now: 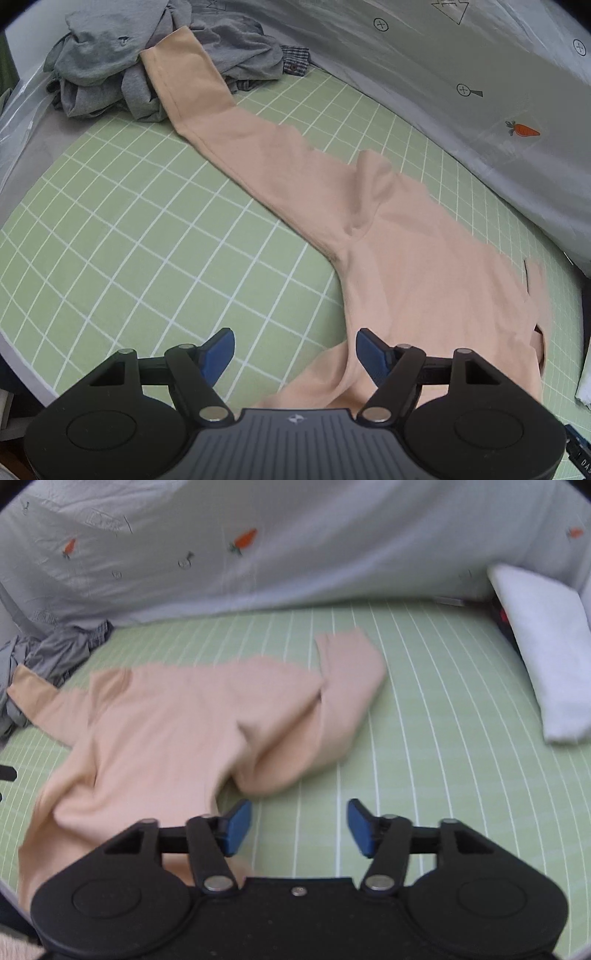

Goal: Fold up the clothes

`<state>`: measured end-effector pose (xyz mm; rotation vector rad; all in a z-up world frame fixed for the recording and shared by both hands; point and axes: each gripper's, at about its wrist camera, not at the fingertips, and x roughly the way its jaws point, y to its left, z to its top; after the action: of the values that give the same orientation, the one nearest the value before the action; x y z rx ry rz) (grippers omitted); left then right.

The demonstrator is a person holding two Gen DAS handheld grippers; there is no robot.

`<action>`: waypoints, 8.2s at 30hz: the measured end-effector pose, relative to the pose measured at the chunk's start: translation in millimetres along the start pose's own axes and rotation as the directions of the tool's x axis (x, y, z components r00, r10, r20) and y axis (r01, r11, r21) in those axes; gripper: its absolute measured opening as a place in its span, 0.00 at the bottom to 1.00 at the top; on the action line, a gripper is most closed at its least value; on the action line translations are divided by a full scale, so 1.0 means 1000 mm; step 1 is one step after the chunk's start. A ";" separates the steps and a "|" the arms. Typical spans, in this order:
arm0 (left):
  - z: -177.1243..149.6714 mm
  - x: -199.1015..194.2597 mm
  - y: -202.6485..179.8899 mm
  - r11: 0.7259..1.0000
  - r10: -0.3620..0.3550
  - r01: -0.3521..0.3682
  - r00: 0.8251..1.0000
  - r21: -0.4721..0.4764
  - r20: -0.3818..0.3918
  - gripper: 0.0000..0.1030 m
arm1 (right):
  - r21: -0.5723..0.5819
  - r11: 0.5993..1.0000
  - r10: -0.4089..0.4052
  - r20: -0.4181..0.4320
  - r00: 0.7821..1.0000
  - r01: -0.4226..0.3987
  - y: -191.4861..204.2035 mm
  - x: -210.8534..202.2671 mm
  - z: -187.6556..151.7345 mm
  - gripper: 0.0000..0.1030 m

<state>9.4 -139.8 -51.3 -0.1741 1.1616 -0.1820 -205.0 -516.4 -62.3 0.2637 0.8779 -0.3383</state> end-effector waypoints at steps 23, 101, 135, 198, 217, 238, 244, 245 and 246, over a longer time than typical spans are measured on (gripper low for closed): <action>0.146 0.179 -0.086 0.978 0.049 -0.040 0.998 0.204 -0.040 0.51 | -0.206 0.970 0.095 -0.151 0.984 -0.126 0.002 0.232 0.143 0.15; -0.020 0.005 -0.193 0.970 -0.033 -0.020 0.977 0.243 0.208 0.89 | 0.042 0.995 -0.094 0.082 0.992 0.091 -0.093 0.064 0.088 1.00; -0.009 0.054 -0.234 0.974 -0.035 0.019 0.997 0.226 0.071 0.89 | 0.379 0.877 -0.316 -0.007 0.949 0.295 -0.187 0.085 0.046 0.55; -0.119 -0.044 -0.132 0.989 0.062 -0.080 0.988 0.124 0.144 0.89 | 0.519 0.745 -0.437 -0.098 0.894 0.420 -0.233 0.010 -0.074 0.03; -0.088 -0.051 -0.037 0.996 0.006 -0.017 0.992 0.089 0.124 0.89 | 0.233 0.970 0.090 -0.101 0.991 -0.065 -0.027 0.019 -0.076 0.19; 0.028 -0.035 0.111 0.999 0.035 -0.036 0.984 0.000 0.176 0.89 | 0.204 0.941 -0.258 -0.086 0.962 0.271 0.094 0.042 -0.053 0.99; 0.084 -0.020 0.144 0.996 0.082 -0.085 0.969 0.002 0.234 0.89 | 0.152 0.960 -0.221 -0.098 0.970 0.234 0.140 0.089 -0.020 1.00; 0.094 -0.016 0.147 0.996 0.089 -0.093 0.966 0.006 0.244 0.89 | 0.142 0.961 -0.225 -0.105 0.969 0.238 0.144 0.096 -0.014 1.00; 0.105 -0.012 0.151 0.995 0.093 -0.099 0.963 0.013 0.254 0.89 | 0.132 0.961 -0.229 -0.114 0.967 0.243 0.148 0.104 -0.009 1.00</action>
<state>108.9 13.7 -34.7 -0.1143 0.9101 -0.0856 -91.8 -396.7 -136.3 0.3127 0.9851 -0.6178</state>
